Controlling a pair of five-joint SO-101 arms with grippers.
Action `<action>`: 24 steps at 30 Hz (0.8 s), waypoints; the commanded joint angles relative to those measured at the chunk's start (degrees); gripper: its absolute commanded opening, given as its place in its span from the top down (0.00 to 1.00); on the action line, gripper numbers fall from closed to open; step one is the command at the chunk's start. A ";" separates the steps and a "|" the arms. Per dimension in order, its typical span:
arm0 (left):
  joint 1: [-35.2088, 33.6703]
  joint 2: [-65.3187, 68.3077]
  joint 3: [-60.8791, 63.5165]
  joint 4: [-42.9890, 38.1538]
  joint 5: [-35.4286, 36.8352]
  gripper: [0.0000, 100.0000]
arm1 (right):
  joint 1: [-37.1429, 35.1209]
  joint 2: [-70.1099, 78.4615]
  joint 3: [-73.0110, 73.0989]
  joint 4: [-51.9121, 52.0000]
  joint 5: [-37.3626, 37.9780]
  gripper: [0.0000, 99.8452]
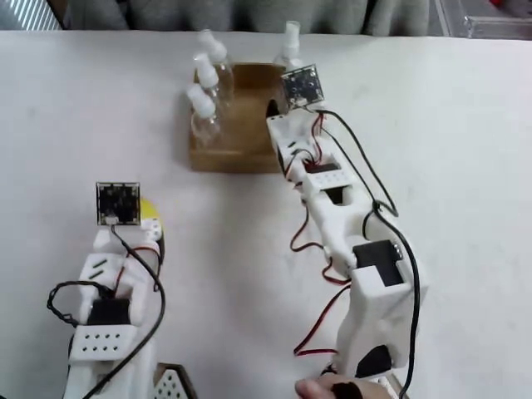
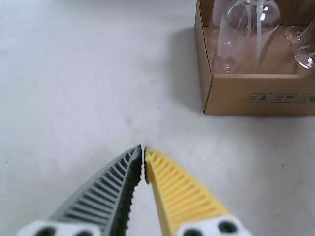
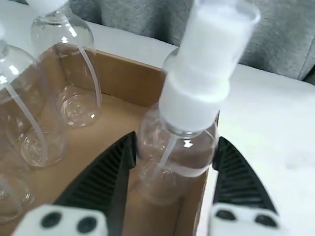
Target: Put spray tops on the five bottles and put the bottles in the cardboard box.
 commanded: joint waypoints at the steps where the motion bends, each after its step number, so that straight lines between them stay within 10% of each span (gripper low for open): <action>1: -0.13 -0.31 -0.44 -1.49 -0.62 0.98 | -0.31 -3.12 -1.85 3.30 0.88 0.80; 24: -0.13 -0.31 -0.53 -1.76 -0.62 0.98 | -0.48 -6.64 -1.58 4.18 0.62 0.79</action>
